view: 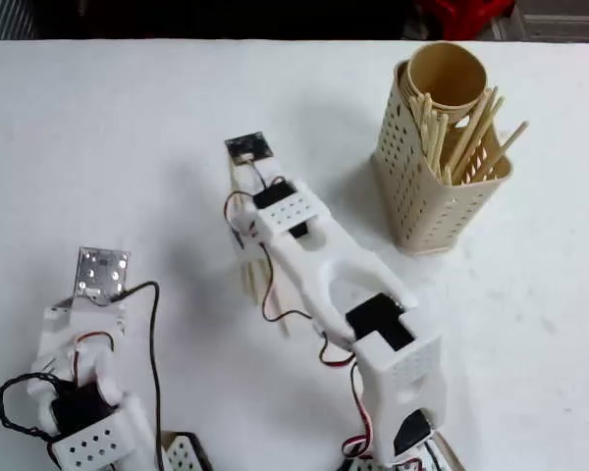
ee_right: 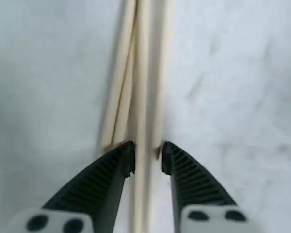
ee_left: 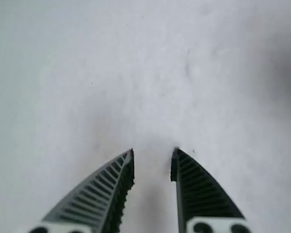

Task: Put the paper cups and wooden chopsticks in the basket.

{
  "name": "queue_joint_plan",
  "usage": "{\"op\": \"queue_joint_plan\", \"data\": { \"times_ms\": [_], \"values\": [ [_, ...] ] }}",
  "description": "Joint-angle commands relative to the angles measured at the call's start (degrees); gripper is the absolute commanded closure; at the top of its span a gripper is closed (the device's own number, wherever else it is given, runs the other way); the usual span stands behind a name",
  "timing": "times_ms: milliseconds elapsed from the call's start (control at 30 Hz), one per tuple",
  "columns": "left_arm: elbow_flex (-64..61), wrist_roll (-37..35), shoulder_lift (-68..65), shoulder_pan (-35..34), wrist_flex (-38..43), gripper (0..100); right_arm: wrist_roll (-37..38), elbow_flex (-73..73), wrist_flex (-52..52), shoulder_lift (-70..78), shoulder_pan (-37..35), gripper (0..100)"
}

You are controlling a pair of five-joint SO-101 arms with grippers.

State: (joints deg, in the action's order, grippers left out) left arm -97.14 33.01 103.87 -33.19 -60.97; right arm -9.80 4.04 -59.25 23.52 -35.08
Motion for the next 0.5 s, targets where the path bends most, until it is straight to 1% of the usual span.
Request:
{"op": "queue_joint_plan", "data": {
  "times_ms": [0,100,200,367,400,467],
  "values": [
    [0.2,0.3,0.4,-0.4,-0.4,86,-0.5,-1.1,-1.2,-4.0,3.2,85.8],
    [0.2,0.3,0.4,-0.4,-0.4,86,-0.8,-1.1,-1.1,-4.0,6.0,88.0],
    [0.2,0.3,0.4,-0.4,-0.4,86,-0.4,-1.2,-0.9,-4.0,8.2,87.9],
    [0.2,0.3,0.4,-0.4,-0.4,86,-0.3,-3.3,1.9,-3.7,8.7,88.1],
    [0.2,0.3,0.4,-0.4,-0.4,86,0.4,-3.8,2.1,-3.6,8.7,88.2],
    [0.2,0.3,0.4,-0.4,-0.4,86,4.7,-4.3,2.3,-3.4,8.3,88.2]
  ]
}}
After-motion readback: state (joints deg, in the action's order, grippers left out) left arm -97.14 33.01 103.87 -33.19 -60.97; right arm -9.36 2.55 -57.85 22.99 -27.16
